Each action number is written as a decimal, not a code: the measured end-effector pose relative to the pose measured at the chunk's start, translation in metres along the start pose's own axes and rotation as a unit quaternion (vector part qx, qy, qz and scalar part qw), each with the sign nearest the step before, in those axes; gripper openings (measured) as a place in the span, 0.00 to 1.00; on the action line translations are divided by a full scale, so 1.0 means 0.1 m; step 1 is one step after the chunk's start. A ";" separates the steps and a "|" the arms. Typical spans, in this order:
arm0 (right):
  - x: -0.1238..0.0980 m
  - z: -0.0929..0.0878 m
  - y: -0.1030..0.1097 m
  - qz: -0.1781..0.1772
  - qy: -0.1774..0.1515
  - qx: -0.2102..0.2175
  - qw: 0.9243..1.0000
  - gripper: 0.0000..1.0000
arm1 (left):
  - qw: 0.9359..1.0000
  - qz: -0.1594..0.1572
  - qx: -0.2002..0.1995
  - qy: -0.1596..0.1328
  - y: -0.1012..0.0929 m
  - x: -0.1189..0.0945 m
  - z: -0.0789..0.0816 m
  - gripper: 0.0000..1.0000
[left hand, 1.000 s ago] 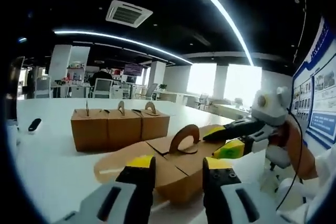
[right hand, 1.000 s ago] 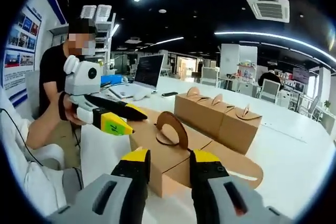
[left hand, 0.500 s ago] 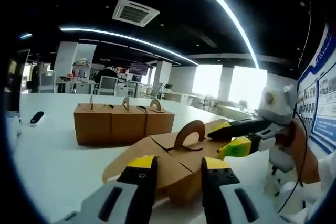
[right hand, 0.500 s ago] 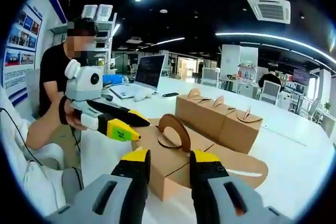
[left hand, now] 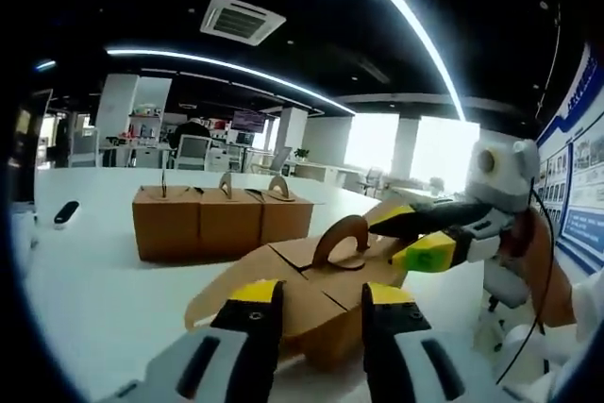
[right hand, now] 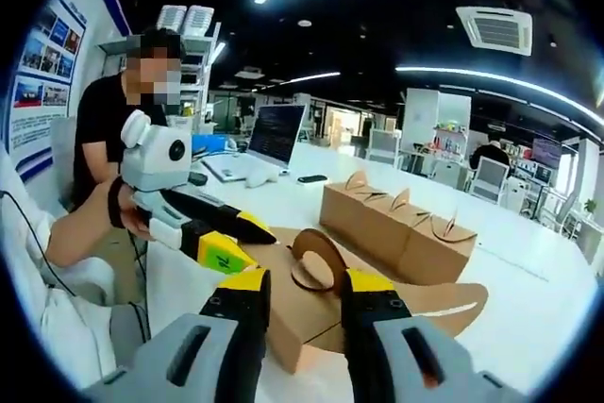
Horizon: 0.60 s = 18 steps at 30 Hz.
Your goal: Pick up one paper box from the group, open the paper box, and remove the item inside
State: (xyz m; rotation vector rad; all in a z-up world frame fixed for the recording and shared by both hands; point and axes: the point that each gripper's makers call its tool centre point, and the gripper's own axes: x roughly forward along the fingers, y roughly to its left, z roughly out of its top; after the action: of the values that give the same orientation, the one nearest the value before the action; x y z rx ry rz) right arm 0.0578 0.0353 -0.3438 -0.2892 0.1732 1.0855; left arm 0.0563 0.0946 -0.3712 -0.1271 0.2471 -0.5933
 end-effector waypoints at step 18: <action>0.04 -0.05 -0.05 -0.005 0.015 -0.010 1.000 0.28 | 1.000 -0.003 -0.002 -0.002 0.00 0.00 0.00 0.35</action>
State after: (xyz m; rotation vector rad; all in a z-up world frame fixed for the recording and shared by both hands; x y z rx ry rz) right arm 0.0640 0.0351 -0.3490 -0.3227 0.1875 1.0746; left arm 0.0562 0.0947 -0.3710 -0.1322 0.2433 -0.5975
